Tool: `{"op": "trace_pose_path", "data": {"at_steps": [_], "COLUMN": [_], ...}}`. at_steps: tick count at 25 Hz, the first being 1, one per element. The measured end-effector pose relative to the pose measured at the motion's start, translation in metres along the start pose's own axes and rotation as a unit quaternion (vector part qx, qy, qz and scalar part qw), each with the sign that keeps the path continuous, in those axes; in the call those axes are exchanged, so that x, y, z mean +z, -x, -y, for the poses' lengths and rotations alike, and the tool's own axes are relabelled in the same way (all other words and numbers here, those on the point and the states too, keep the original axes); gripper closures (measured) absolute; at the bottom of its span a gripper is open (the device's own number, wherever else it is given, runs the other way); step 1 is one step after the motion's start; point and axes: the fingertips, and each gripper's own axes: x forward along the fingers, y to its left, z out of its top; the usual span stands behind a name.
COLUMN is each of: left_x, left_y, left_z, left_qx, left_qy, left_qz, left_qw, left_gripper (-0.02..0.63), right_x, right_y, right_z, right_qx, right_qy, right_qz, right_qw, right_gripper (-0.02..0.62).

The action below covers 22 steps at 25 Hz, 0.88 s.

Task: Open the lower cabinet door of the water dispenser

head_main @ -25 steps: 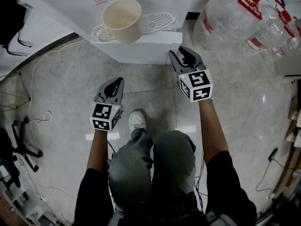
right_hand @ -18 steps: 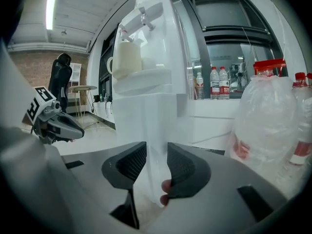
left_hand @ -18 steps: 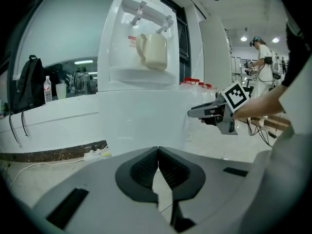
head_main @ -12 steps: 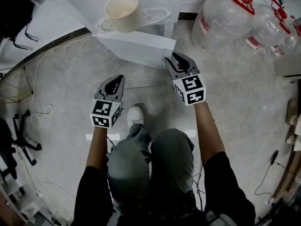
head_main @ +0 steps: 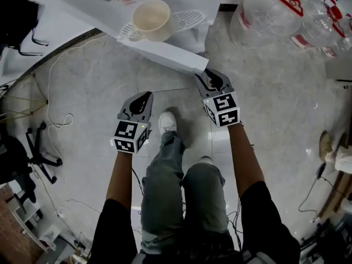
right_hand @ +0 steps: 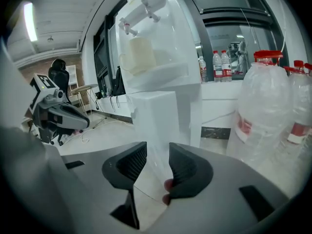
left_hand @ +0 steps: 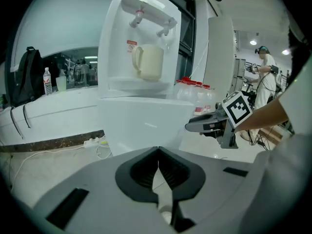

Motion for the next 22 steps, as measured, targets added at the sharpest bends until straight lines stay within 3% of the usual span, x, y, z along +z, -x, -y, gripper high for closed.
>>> {"op": "trace_pose_path", "data": {"at_steps": [11, 22], "left_x": [-0.009, -0.040], "left_y": [0.038, 0.070], "left_z": [0.018, 0.032], "left_qx": [-0.008, -0.015], "left_qy": [0.055, 0.086], "left_qz": [-0.020, -0.025], "left_qw": [0.9982, 0.9958], "left_gripper": [0.594, 0.594], "right_x": [-0.008, -0.034], "right_y": [0.007, 0.021], "right_z": [-0.022, -0.101], "right_qx": [-0.004, 0.037], "right_qy": [-0.007, 0.015], "right_qz": [-0.042, -0.079], "right_qw": [0.999, 0.996], "right_gripper": [0.453, 0.457]}}
